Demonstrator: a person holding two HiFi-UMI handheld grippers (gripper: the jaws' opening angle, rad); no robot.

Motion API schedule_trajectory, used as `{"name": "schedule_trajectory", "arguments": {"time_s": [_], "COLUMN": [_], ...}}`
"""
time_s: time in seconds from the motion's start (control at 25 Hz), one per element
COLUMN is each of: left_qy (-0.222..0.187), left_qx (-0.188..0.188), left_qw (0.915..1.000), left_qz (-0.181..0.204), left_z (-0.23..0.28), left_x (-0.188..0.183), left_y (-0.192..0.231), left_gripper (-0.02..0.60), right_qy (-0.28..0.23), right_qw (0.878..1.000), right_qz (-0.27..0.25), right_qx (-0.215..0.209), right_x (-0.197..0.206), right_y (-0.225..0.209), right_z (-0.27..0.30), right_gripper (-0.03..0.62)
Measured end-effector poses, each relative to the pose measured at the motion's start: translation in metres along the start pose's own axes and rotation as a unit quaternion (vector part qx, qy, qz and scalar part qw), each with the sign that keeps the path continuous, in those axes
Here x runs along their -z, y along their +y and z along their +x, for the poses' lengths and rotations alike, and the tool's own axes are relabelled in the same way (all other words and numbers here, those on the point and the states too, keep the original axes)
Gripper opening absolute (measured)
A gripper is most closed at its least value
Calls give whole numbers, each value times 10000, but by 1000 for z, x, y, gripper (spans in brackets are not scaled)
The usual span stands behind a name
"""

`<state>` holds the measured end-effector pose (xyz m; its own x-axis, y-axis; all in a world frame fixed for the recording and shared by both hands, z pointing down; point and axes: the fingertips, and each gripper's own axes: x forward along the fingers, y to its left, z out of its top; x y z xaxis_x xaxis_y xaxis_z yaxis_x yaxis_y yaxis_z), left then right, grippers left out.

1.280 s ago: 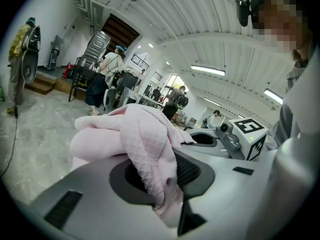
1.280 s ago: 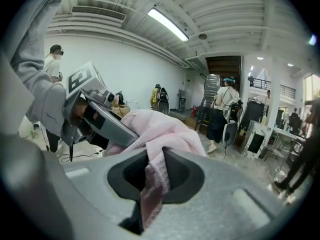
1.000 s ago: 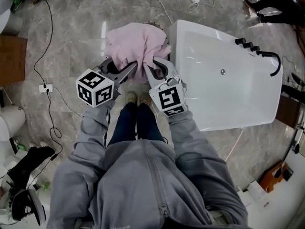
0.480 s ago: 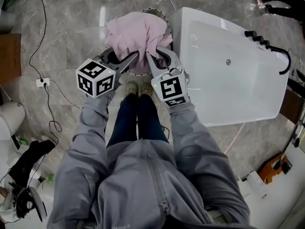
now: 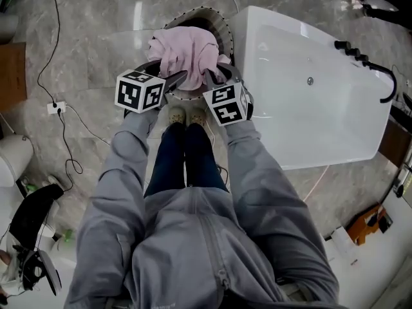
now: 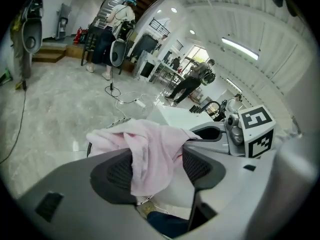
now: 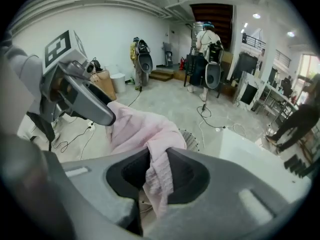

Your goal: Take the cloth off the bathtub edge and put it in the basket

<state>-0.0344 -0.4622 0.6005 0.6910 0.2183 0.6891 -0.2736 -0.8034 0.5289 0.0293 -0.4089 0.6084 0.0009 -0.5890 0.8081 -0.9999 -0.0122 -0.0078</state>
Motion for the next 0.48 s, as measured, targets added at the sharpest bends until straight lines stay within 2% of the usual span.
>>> {"name": "schedule_trajectory", "arguments": {"time_s": [0.12, 0.24, 0.48], "left_qy": [138, 173, -36], "left_qx": [-60, -43, -105], "left_qw": [9998, 9997, 9999], "left_qz": [-88, -143, 25], "left_z": [5, 8, 8], "left_x": [13, 22, 13], "left_y": [2, -1, -8], "left_gripper": [275, 276, 276], "right_qy": [153, 258, 130], "right_qw": [9998, 9995, 9998], "right_qz": [-18, -143, -112], "right_qx": [104, 122, -56], "right_x": [19, 29, 19], "right_y": [2, 6, 10], "right_z": [3, 7, 9], "right_gripper": [65, 103, 155]}}
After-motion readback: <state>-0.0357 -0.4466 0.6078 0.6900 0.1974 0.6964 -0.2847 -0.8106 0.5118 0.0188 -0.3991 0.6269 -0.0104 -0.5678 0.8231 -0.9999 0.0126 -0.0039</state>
